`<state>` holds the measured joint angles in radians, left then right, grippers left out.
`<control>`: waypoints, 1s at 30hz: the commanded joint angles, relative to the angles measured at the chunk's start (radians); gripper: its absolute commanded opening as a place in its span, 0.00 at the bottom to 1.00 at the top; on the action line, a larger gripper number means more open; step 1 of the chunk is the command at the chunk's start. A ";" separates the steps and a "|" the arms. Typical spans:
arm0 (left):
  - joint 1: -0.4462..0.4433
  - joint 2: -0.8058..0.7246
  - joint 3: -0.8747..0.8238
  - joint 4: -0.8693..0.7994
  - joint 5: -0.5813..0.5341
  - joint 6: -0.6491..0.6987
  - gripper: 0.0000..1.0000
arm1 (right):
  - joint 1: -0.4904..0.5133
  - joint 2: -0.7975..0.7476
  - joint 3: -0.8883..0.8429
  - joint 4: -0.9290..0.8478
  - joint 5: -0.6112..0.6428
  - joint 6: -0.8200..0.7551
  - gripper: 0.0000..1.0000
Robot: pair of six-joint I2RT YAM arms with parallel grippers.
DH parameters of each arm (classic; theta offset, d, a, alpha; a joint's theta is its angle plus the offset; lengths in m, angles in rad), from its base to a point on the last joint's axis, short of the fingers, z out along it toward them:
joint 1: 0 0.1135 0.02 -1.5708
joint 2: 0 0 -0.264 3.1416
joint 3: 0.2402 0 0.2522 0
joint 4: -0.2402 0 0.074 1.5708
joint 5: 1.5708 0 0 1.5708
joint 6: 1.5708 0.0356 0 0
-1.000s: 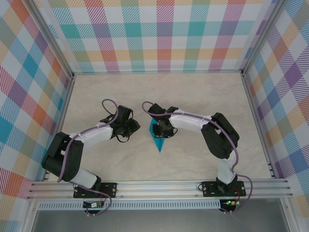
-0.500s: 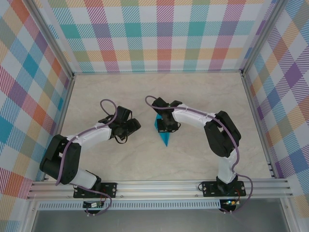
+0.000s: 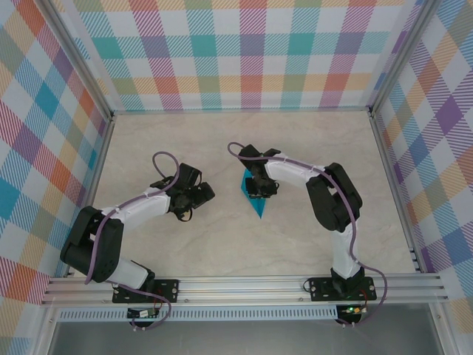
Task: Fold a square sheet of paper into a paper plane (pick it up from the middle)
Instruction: Move the paper plane to the top-center of the table.
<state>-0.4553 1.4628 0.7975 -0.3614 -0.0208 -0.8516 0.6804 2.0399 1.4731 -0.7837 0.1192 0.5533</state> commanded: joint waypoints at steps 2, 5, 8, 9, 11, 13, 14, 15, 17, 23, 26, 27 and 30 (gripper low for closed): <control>0.012 -0.021 0.031 -0.037 -0.027 0.010 1.00 | -0.006 0.020 0.034 -0.017 -0.001 0.023 0.18; 0.012 -0.022 0.032 -0.039 -0.027 0.012 1.00 | -0.010 0.036 0.041 -0.022 0.009 0.033 0.15; 0.012 -0.023 0.035 -0.048 -0.031 0.015 1.00 | -0.014 0.046 0.057 -0.034 0.022 0.043 0.12; 0.012 -0.024 0.038 -0.052 -0.033 0.016 1.00 | -0.016 0.044 0.066 -0.041 0.033 0.043 0.11; 0.012 -0.025 0.041 -0.058 -0.038 0.018 1.00 | -0.019 0.033 0.079 -0.042 0.045 0.040 0.11; 0.012 -0.026 0.045 -0.063 -0.039 0.021 1.00 | -0.027 0.023 0.102 -0.040 0.045 0.030 0.11; 0.012 -0.025 0.047 -0.066 -0.041 0.023 1.00 | -0.031 0.023 0.114 -0.040 0.044 0.023 0.11; 0.012 -0.026 0.048 -0.067 -0.042 0.024 1.00 | -0.038 0.025 0.130 -0.039 0.040 0.013 0.11; 0.012 -0.026 0.052 -0.069 -0.042 0.025 1.00 | -0.050 0.042 0.166 -0.034 0.033 -0.010 0.11; 0.013 -0.023 0.061 -0.078 -0.041 0.032 1.00 | -0.079 0.151 0.297 -0.008 0.021 -0.100 0.11; 0.012 -0.025 0.064 -0.087 -0.043 0.038 1.00 | -0.092 0.204 0.357 -0.011 -0.006 -0.116 0.12; 0.013 -0.024 0.064 -0.088 -0.045 0.040 1.00 | -0.097 0.218 0.372 -0.011 -0.013 -0.118 0.12; 0.012 -0.022 0.064 -0.088 -0.045 0.042 1.00 | -0.105 0.251 0.409 -0.020 -0.024 -0.116 0.14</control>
<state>-0.4553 1.4620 0.8364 -0.4194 -0.0467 -0.8295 0.5823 2.2711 1.8351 -0.7803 0.1219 0.4633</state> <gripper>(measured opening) 0.998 0.135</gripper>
